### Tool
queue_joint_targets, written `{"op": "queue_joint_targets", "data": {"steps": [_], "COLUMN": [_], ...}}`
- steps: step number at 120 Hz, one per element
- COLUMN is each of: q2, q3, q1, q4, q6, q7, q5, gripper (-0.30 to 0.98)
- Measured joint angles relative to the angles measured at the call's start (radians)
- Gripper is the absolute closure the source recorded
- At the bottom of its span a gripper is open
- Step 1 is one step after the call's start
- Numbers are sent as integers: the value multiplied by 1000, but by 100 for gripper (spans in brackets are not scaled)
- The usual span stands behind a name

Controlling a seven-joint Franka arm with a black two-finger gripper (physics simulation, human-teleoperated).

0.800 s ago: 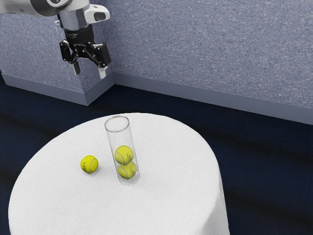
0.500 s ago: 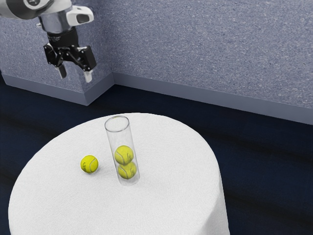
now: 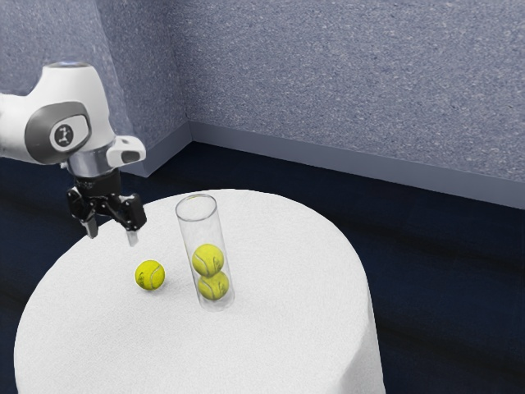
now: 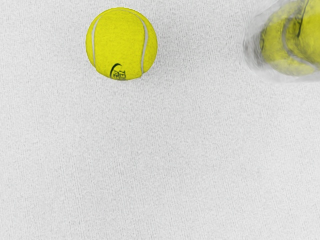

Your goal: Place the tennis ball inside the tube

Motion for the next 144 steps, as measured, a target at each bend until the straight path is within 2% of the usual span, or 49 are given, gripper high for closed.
{"op": "queue_joint_targets", "data": {"steps": [32,64,95,137,144], "q2": [157,300,363,470,485], "q3": [-1,0,-1,-3,-3], "q1": [20,55,81,78,78], "q4": [-120,-130,-119,-85,-76], "q6": [340,605,698,737,739], "q7": [17,68,103,129,132], "q5": [-28,-27,-34,-44,-48], "gripper": [0,0,0,0,4]}}
